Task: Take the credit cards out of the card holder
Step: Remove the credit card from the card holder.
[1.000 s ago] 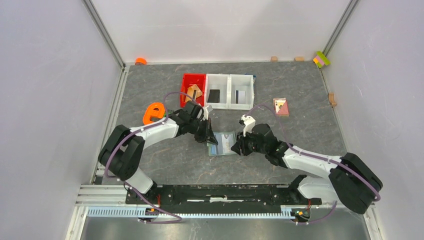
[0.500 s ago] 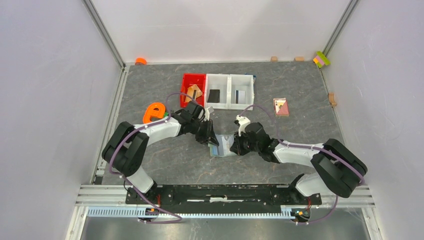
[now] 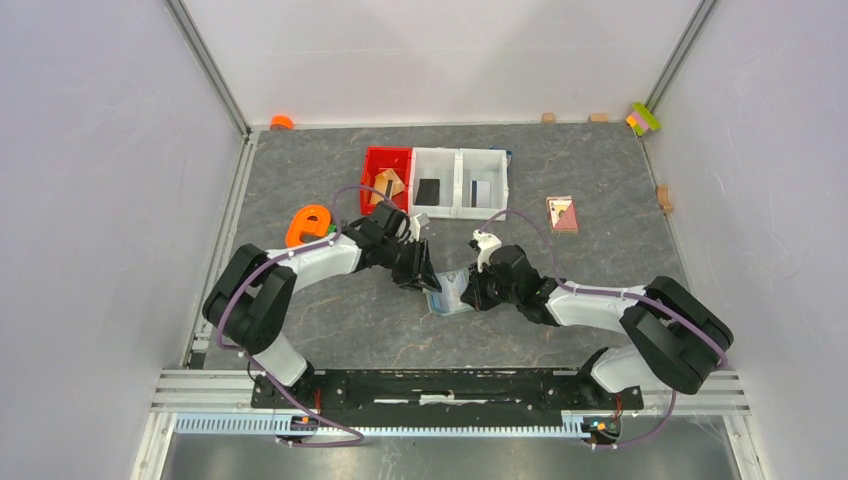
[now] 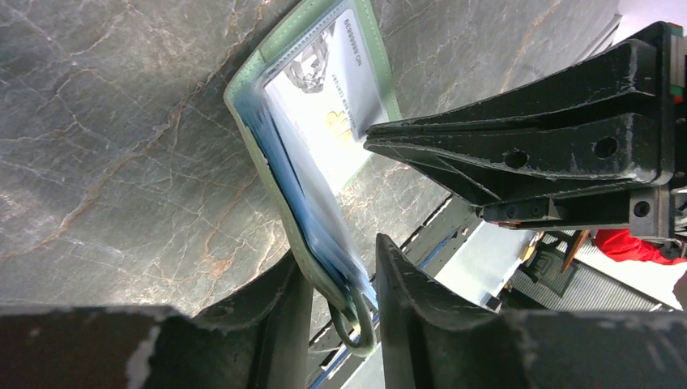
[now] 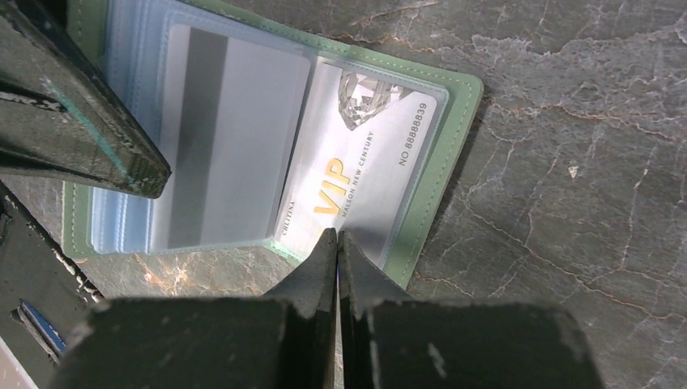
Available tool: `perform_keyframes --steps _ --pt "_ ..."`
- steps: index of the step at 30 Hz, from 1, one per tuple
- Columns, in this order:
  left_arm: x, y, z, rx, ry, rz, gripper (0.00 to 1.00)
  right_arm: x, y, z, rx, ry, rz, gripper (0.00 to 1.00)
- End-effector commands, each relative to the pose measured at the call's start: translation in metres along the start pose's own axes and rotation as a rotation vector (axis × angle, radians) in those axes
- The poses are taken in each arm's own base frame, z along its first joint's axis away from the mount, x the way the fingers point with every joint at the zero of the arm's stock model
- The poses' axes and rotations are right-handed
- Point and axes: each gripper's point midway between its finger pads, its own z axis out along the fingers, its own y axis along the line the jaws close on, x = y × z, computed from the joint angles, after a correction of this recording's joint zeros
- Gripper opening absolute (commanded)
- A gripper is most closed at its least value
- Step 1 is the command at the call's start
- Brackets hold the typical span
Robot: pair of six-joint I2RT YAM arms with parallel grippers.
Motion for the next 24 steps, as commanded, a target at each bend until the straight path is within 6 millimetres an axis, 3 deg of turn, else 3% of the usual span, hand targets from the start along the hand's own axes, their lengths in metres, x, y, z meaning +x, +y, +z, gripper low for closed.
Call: perform_keyframes --steps 1,3,8,16,24 --pt "-0.009 -0.026 -0.012 0.08 -0.04 0.069 0.4 -0.012 0.005 0.002 -0.007 -0.037 -0.005 0.02" --pt "-0.009 -0.026 -0.013 0.081 -0.042 0.069 0.39 -0.012 0.005 0.002 -0.008 -0.037 -0.003 0.01" --pt "-0.009 -0.026 -0.01 0.088 -0.038 0.063 0.23 -0.011 0.005 0.002 -0.011 -0.035 0.002 0.01" --pt "-0.014 -0.029 -0.007 0.102 -0.049 0.057 0.16 -0.004 0.003 0.004 -0.011 -0.018 0.006 0.02" --pt "-0.013 -0.05 -0.005 0.213 -0.051 0.04 0.07 0.009 -0.001 0.013 -0.014 0.019 0.014 0.04"
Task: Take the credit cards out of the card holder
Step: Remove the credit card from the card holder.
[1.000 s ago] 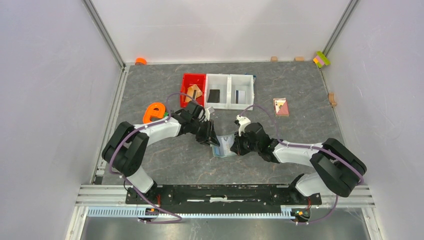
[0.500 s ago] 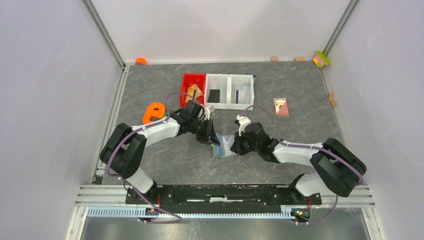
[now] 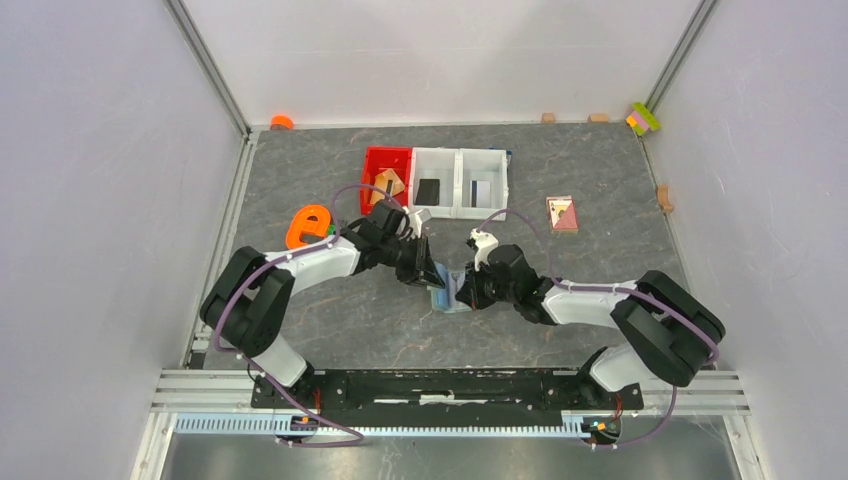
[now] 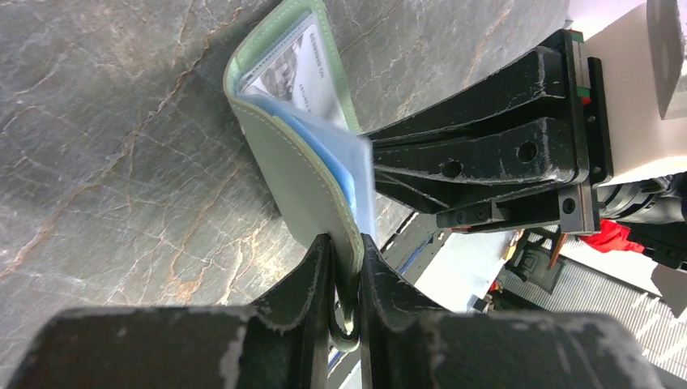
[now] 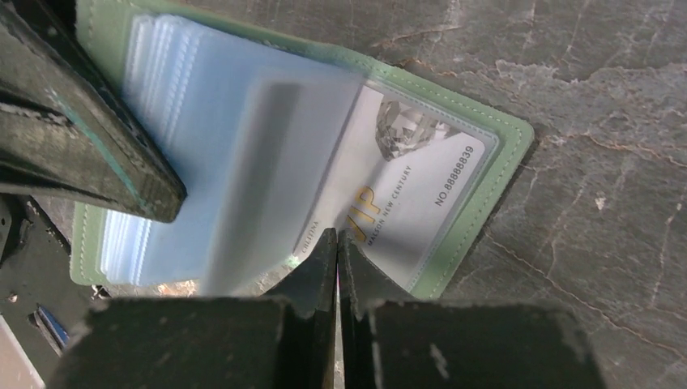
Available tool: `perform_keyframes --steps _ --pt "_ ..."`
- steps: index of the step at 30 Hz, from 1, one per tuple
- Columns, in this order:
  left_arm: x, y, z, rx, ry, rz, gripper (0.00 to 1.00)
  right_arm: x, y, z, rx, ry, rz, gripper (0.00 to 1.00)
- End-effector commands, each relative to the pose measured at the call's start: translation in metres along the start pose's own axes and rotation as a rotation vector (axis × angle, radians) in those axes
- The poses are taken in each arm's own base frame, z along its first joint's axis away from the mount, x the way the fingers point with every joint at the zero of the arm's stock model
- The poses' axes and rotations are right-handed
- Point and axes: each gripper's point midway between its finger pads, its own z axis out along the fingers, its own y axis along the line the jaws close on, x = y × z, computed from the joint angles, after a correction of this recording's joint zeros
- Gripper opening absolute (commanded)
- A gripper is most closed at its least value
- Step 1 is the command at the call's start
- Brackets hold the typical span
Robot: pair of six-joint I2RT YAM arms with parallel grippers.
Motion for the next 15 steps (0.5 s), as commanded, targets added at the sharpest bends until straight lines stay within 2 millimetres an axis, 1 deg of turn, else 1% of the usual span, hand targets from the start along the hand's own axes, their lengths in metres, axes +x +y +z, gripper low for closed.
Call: perform_keyframes --steps 1,5,10,15 --pt "-0.005 -0.033 0.002 0.139 -0.01 0.017 0.06 0.013 -0.003 0.005 0.004 0.038 0.009 0.04" --pt "-0.003 -0.027 0.008 0.12 -0.007 0.003 0.04 0.012 -0.003 0.004 0.006 0.036 0.007 0.04" --pt "-0.003 0.003 0.005 -0.06 -0.007 0.013 0.03 0.002 -0.02 -0.008 0.115 0.016 -0.026 0.06" --pt "-0.004 0.016 -0.001 -0.15 -0.008 0.035 0.02 -0.001 -0.031 -0.021 0.148 0.004 -0.026 0.08"
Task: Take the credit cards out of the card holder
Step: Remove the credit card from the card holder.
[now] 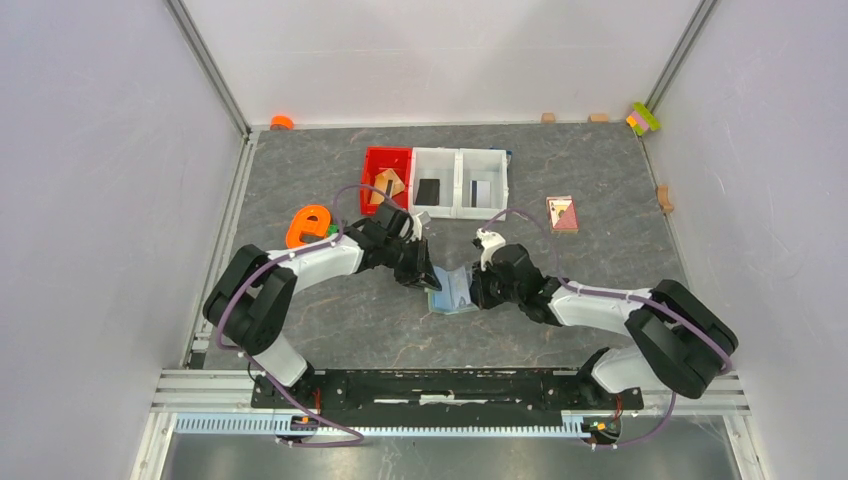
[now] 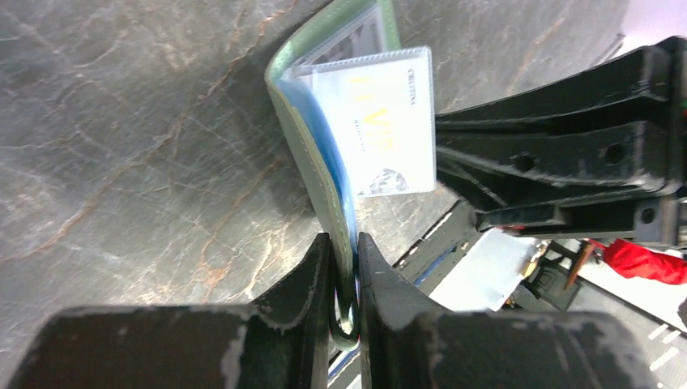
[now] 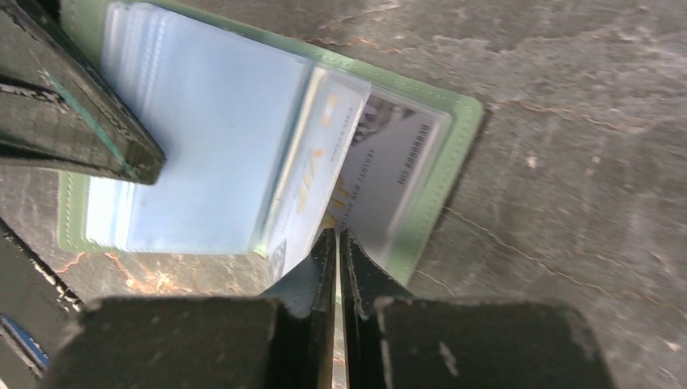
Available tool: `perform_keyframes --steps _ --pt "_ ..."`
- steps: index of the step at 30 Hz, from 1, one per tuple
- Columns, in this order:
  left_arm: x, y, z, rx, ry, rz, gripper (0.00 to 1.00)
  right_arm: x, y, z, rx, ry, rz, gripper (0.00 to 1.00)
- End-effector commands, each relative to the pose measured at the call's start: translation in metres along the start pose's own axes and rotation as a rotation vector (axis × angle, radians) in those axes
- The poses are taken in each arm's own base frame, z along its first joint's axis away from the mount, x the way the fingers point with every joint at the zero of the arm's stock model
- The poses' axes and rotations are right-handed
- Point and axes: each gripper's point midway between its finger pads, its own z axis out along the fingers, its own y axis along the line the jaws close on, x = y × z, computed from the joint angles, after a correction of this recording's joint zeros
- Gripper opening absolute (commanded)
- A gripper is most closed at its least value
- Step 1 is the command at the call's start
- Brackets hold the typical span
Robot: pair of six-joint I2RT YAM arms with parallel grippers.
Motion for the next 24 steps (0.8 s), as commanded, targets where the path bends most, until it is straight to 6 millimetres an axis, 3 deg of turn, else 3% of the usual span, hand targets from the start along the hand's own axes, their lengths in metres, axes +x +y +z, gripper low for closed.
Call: perform_keyframes --steps 1,5,13,15,19,24 --pt "-0.007 0.005 -0.006 -0.075 -0.014 0.065 0.02 -0.001 -0.02 -0.013 0.073 -0.003 -0.009 0.09" --pt "-0.004 0.012 -0.004 -0.099 0.001 0.071 0.02 -0.002 -0.017 -0.021 0.007 -0.028 0.032 0.16" --pt "-0.002 0.032 -0.005 -0.185 -0.007 0.101 0.02 -0.003 -0.02 -0.029 -0.048 -0.042 0.12 0.63" --pt "-0.001 0.037 -0.005 -0.214 -0.011 0.113 0.02 -0.001 -0.017 -0.028 -0.091 -0.032 0.156 0.69" --pt "0.0 0.049 -0.004 -0.28 -0.013 0.135 0.02 0.008 -0.008 -0.024 -0.172 0.018 0.215 0.72" --pt "0.002 0.058 0.0 -0.327 -0.005 0.151 0.02 0.013 0.001 -0.018 -0.233 0.067 0.243 0.67"
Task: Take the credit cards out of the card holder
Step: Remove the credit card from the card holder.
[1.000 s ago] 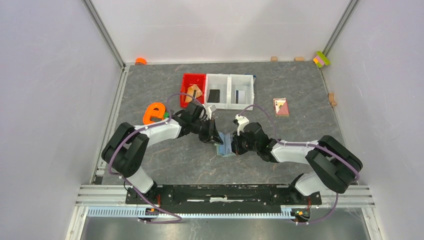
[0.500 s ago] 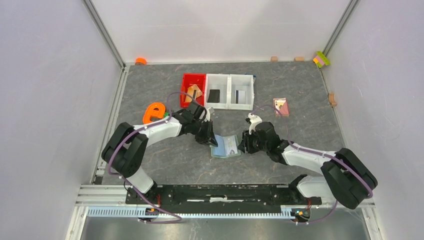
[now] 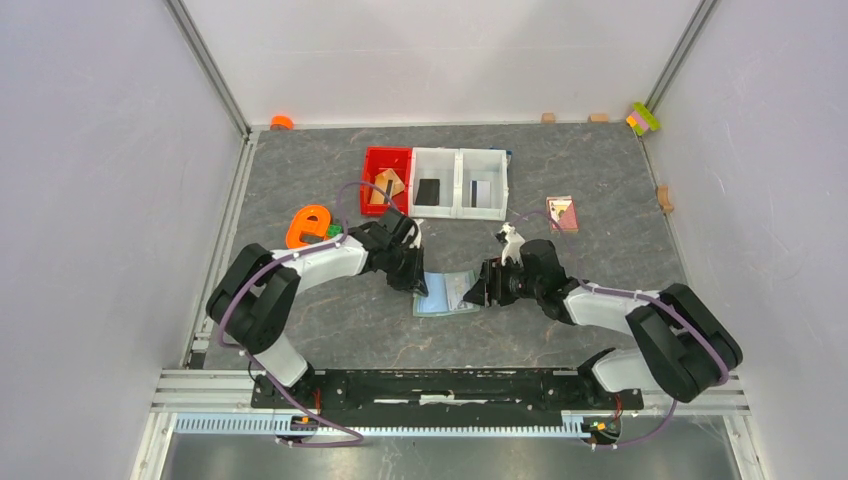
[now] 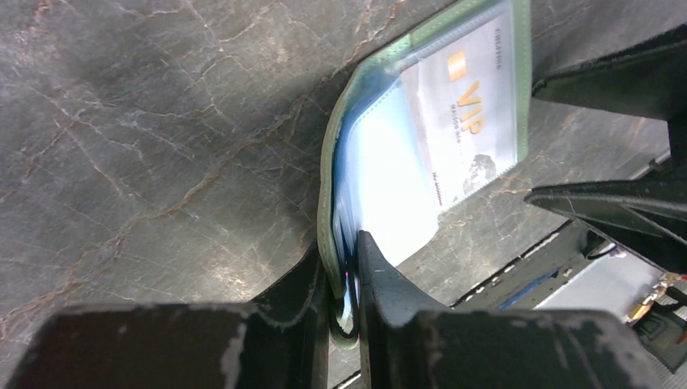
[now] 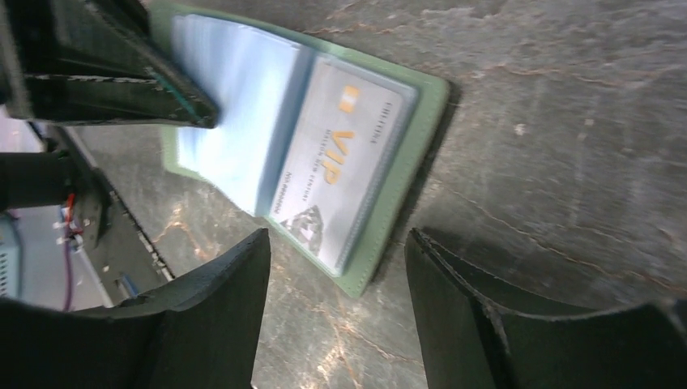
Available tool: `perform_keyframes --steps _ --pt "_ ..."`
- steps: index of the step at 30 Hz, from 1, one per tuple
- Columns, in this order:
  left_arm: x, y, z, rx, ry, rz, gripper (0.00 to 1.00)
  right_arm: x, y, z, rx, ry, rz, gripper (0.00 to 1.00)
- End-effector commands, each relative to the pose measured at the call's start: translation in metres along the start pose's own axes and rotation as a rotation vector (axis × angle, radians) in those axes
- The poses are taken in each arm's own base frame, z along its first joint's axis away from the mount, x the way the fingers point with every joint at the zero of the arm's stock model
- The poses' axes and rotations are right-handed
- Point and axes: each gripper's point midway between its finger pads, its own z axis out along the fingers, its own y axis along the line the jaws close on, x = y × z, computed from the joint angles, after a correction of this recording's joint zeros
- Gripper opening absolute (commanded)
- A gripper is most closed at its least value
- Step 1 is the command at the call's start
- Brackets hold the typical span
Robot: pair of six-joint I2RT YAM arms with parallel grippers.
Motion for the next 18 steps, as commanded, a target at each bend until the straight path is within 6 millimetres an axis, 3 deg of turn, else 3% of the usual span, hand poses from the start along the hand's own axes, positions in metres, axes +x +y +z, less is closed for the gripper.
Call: perform_keyframes --steps 1,5,11,18 --pt "-0.003 0.015 0.006 -0.084 -0.007 0.063 0.02 0.015 0.012 0.005 -0.086 0.081 0.061 0.66" --pt "-0.002 0.018 0.009 -0.105 -0.008 0.073 0.02 0.016 0.022 0.007 -0.142 0.103 0.091 0.62" --pt "0.005 0.018 0.017 -0.114 0.006 0.074 0.02 0.002 0.043 0.003 -0.247 0.049 0.149 0.51" --pt "0.01 0.013 0.023 -0.09 0.008 0.063 0.02 -0.004 0.053 0.001 -0.297 0.018 0.2 0.46"
